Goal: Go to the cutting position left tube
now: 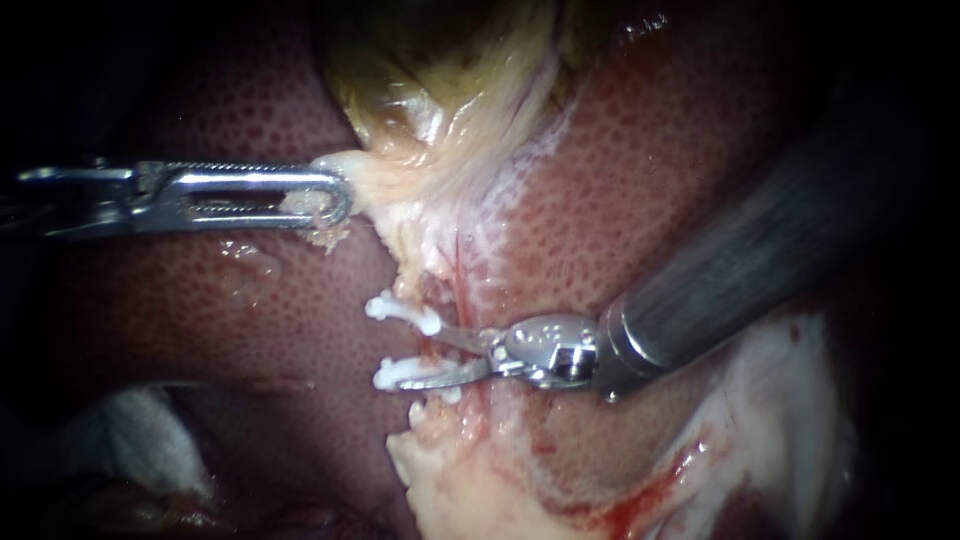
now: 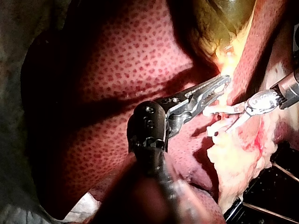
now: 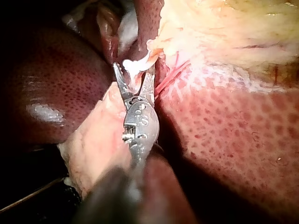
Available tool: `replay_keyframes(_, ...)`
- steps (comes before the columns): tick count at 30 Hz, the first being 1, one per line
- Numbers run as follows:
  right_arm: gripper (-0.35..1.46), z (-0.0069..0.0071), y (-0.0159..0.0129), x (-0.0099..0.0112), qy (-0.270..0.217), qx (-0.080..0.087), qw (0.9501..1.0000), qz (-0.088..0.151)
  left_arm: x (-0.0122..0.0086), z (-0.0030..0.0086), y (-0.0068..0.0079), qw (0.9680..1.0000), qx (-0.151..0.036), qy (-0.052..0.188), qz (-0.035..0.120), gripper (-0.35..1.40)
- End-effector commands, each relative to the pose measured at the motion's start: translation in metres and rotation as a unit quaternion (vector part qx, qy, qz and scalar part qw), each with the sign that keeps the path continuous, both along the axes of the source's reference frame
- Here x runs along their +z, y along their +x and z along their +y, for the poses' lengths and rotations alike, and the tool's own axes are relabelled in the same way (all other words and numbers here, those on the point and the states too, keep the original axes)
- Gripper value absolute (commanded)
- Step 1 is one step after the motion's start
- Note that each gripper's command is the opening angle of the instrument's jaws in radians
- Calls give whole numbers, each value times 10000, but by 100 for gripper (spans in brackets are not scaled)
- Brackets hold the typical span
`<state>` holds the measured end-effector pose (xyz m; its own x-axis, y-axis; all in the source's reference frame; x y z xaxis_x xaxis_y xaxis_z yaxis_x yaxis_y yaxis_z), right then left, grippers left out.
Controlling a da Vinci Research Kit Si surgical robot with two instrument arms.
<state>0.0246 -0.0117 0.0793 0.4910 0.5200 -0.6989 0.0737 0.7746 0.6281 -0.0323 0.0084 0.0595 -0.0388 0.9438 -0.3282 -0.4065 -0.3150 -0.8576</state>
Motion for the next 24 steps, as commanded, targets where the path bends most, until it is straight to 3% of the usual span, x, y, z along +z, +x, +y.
replay_keyframes(1, 143, -1, 1, 0, 23, -24, 10000, 14, 1, 0, 0, 10000, 0, 1, 1, -35)
replay_keyframes(7, 143, 1, 10, 2, 119, -158, 9998, -21, 3, 1, 0, 10000, 2, 1, 0, -35)
replay_keyframes(24, 136, 3, 36, 10, 425, -85, 9988, -224, 4, 0, -3, 10000, 5, 0, -2, -35)
